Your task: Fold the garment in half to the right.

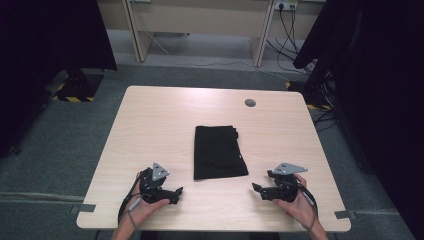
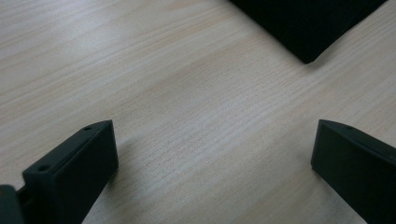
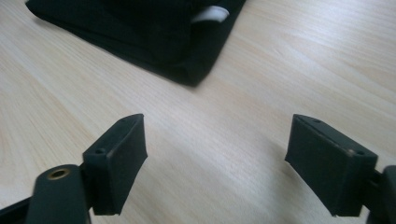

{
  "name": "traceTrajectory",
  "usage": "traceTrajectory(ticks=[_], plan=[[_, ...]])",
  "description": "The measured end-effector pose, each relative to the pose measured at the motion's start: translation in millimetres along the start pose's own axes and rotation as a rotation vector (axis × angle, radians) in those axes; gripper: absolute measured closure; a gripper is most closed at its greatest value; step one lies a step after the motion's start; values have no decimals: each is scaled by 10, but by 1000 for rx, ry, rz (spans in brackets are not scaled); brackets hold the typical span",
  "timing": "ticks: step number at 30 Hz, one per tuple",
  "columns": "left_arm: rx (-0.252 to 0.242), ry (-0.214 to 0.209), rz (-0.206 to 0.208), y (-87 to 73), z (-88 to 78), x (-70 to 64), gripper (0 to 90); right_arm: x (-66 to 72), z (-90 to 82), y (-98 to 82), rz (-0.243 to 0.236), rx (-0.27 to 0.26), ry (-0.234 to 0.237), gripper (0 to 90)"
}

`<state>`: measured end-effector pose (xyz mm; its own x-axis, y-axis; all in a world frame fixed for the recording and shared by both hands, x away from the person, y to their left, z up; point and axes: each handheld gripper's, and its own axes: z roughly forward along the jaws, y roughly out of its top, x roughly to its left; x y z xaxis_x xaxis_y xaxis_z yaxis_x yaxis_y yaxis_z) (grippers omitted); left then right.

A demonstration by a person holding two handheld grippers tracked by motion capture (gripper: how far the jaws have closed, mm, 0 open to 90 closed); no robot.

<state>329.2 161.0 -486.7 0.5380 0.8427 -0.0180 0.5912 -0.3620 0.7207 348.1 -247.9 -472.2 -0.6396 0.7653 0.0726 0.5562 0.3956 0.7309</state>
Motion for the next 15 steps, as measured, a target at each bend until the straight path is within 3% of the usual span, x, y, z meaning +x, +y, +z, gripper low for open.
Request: traceTrajectory(ticks=[11, 15], plan=[[0, 0, 0, 0, 0, 0, 0, 66, -28, -125, -45, 34, -53, 159], [0, 0, 0, -1, 0, 0, 0, 87, -54, -157, -40, 32, -59, 157]])
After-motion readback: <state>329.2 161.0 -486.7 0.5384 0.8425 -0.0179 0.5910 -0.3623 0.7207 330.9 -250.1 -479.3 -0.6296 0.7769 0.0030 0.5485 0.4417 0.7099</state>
